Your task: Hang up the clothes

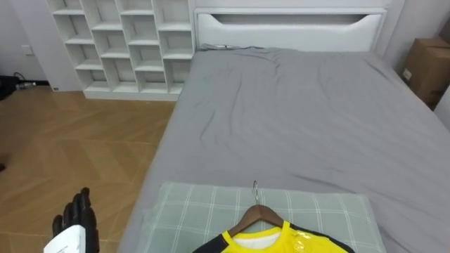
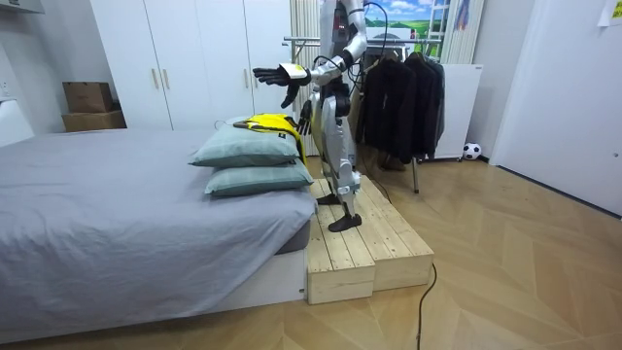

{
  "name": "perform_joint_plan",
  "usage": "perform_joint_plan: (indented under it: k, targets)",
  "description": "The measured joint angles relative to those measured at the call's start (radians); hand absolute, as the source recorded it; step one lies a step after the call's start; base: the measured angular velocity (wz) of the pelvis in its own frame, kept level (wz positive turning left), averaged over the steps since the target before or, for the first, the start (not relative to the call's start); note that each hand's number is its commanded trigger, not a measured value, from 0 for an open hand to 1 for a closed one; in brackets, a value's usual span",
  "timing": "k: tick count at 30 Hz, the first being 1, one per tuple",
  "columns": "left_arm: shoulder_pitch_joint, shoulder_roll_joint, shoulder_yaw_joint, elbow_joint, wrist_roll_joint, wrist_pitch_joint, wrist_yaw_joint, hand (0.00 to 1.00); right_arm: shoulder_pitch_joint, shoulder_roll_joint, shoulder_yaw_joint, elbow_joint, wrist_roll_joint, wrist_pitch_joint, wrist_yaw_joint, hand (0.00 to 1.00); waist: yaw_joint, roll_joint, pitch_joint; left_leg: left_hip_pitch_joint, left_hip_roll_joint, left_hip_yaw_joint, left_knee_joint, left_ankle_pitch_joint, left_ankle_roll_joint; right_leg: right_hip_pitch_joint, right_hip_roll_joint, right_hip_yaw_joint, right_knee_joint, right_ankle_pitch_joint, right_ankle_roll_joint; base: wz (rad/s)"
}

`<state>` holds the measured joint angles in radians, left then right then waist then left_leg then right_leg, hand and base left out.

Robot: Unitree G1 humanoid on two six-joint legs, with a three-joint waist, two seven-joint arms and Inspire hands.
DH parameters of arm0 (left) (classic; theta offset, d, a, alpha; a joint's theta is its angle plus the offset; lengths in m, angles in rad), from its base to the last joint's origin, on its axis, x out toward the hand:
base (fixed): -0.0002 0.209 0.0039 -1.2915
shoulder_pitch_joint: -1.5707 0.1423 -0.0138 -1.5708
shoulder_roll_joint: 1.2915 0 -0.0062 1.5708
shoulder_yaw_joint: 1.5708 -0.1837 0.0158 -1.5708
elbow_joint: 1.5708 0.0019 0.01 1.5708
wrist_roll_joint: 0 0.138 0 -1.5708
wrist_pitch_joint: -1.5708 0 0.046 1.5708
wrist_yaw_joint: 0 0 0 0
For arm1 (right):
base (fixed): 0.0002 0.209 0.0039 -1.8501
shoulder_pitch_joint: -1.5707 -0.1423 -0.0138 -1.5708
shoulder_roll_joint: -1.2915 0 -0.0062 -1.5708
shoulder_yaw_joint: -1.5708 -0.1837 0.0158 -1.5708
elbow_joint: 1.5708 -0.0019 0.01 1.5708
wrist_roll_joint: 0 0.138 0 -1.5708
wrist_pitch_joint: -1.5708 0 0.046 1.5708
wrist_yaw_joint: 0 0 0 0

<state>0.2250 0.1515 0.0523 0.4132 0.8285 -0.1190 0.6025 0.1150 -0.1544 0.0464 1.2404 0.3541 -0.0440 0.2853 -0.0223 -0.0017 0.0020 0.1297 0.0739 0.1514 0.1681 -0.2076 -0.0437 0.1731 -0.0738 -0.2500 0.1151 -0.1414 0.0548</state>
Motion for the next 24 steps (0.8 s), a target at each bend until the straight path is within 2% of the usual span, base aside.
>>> perform_joint_plan:
  k: [2, 10, 16, 24]
  targets:
    - [-0.001, 0.001, -0.008, -0.014, 0.018, 0.000, 0.002, 0.00, 0.000, 0.000, 0.001, 0.000, 0.000, -0.001, -0.002, 0.00, -0.003, -0.003, 0.0002, 0.000, 0.000, 0.000, 0.000, 0.000, 0.000, -0.001, 0.000, 0.000, 0.000, 0.000, 0.000, 0.00]
    - [-0.004, 0.008, -0.133, -0.013, 0.039, 0.004, 0.004, 0.00, -0.003, 0.000, 0.006, -0.001, 0.000, -0.005, -0.003, 0.00, -0.007, -0.005, -0.0003, -0.004, -0.001, -0.007, 0.001, 0.000, 0.000, -0.001, 0.000, -0.001, -0.002, 0.000, 0.000, 0.01]
    - [-0.003, 0.022, -0.154, -0.013, 0.041, 0.005, 0.004, 0.00, -0.004, 0.000, 0.008, -0.001, -0.001, -0.009, -0.003, 0.00, -0.018, -0.007, -0.0015, -0.005, -0.002, -0.007, 0.001, 0.000, 0.000, -0.001, 0.000, -0.001, -0.002, 0.000, 0.000, 0.00]
    - [-0.003, 0.022, -0.155, -0.013, 0.048, 0.006, 0.003, 0.00, -0.006, 0.000, 0.008, -0.001, -0.001, -0.009, -0.003, 0.00, -0.030, -0.007, -0.0039, -0.003, -0.001, -0.003, 0.002, 0.000, 0.000, -0.001, 0.000, 0.001, -0.002, 0.000, 0.000, 0.00]
